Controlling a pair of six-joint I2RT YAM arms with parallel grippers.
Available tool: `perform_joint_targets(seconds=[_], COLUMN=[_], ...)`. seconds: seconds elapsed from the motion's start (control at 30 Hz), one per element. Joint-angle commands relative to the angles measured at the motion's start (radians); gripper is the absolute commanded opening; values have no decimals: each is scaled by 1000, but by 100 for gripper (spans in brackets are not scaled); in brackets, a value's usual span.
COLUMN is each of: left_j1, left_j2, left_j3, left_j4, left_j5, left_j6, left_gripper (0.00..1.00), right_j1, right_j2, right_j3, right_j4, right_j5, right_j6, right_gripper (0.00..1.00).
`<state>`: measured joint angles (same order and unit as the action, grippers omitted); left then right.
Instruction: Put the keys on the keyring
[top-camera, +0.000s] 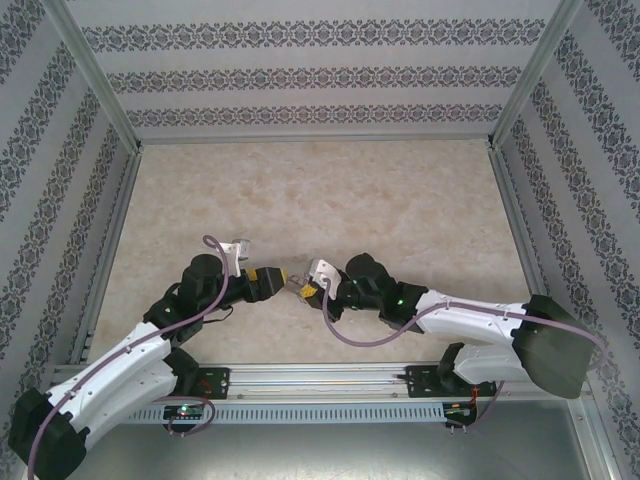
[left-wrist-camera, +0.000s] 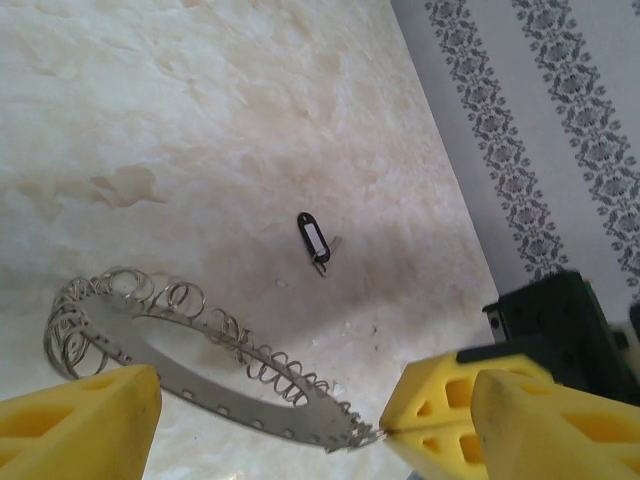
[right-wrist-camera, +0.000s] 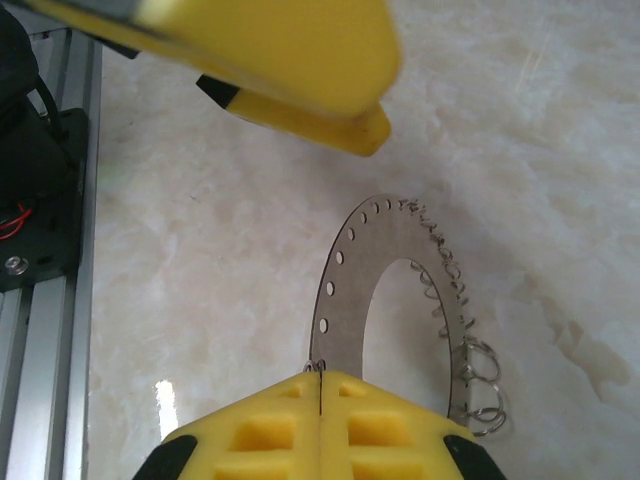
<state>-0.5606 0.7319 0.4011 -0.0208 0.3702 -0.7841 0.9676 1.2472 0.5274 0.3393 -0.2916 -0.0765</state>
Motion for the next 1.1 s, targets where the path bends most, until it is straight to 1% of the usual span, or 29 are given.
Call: perform_joint_targets(seconds=[0.0, 0.13, 0.33, 0.47, 0.6, 0.8, 0.87, 1.0, 1.07], left_j1=[10, 10, 10, 10, 10, 8, 9, 6, 5], left_j2=[13, 24, 16, 41, 90, 111, 119, 148, 162], left_j3=[32, 36, 58, 43, 31, 17, 6, -20, -21], left_j4=[-84, -147, -263, -216, -121, -86, -67, 3, 18], left_j5=[-54, -79, -109, -89, -64, -61, -56, -35, -28], left_j6=[-74, -98, -109, -134, -163, -176, -192, -232, -239], left_gripper=[79, 75, 75, 75, 75, 74, 73, 65, 63], right_j1=[24, 41, 47, 52, 61, 65, 65, 68, 72], right_j2=[26, 66, 96, 106, 108, 97, 97, 114, 122], right_j3=[-35, -45, -47, -50, -55, -66, -65, -54, -48], right_j4=[201, 244, 284, 299, 297, 291, 293, 291, 293], right_j5=[52, 86, 112, 101, 109, 104, 107, 115, 124], right_j6=[-45, -51, -53, -61, -69, -81, -83, -91, -94], right_gripper=[0, 0, 0, 0, 0, 0, 0, 0, 0])
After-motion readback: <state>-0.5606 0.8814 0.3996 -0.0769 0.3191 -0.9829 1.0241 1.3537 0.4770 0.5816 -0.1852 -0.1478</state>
